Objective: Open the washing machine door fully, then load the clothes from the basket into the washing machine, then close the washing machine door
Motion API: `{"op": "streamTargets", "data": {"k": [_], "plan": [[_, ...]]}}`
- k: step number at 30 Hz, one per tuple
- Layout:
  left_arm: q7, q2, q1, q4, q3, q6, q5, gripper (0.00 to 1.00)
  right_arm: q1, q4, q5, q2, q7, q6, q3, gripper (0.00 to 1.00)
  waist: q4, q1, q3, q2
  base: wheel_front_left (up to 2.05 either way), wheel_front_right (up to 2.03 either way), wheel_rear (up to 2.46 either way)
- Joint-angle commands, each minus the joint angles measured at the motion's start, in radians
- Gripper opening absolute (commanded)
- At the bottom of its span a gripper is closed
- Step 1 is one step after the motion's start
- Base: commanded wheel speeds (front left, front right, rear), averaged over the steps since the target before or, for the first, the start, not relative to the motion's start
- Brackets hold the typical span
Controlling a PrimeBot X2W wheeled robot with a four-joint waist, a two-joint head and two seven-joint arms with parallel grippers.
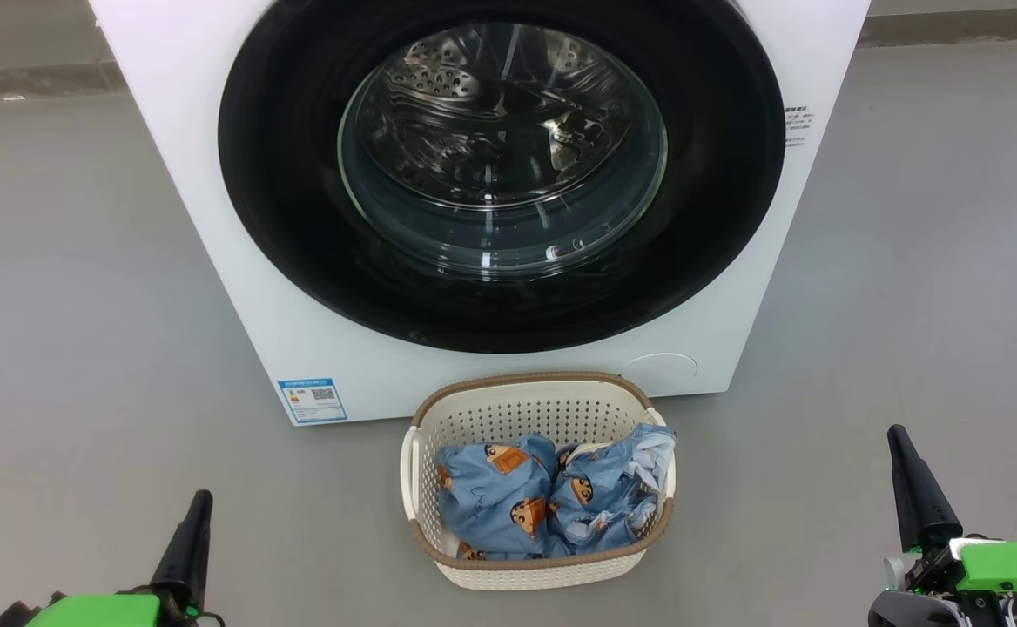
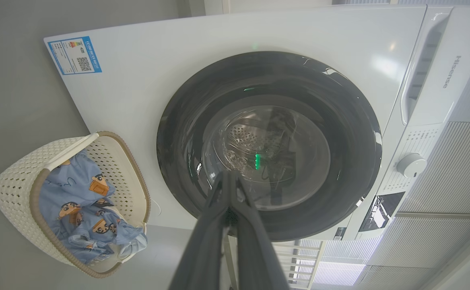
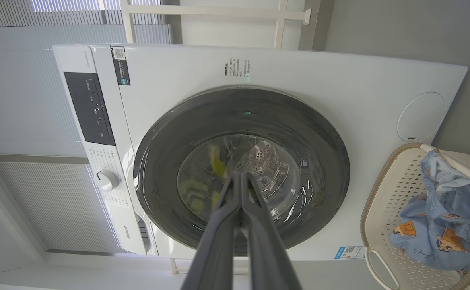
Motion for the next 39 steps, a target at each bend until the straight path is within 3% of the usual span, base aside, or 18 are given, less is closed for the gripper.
{"op": "streamTargets", "data": {"k": [1,10,11,19,28,39], "plan": [[0.007,0.017,-0.045,-0.020,0.036,-0.002,0.011,0.00,-0.039,-0.026,-0.010,-0.006,0.006,0.001,0.016,0.00,0.000,0.0000,0.000,0.0000,0.00,0.00,0.00],[0.000,-0.003,0.002,0.005,0.000,0.000,0.002,0.00,0.002,0.006,0.000,0.001,-0.001,0.000,0.001,0.00,0.000,0.0000,0.000,0.0000,0.00,0.00,0.00],[-0.001,-0.008,0.008,0.015,-0.002,0.000,0.002,1.00,0.009,0.017,0.000,0.003,-0.001,0.000,0.003,1.00,0.000,0.0000,0.000,0.0000,0.00,0.00,0.00],[-0.016,-0.020,0.028,0.025,-0.011,0.000,0.016,1.00,0.029,0.036,-0.006,0.010,-0.015,0.000,0.012,1.00,0.001,0.0015,0.000,0.0000,0.00,0.00,0.00],[-0.039,-0.021,0.026,0.016,-0.007,0.000,0.057,1.00,0.030,0.030,-0.035,0.004,-0.041,0.000,0.028,1.00,0.003,0.0001,0.004,0.0000,0.00,0.00,0.00],[-0.069,-0.020,0.019,-0.013,-0.011,0.000,0.164,1.00,0.019,0.032,-0.157,-0.010,-0.075,0.000,0.049,1.00,0.004,0.0000,0.011,0.0000,0.00,0.00,0.00]]}}
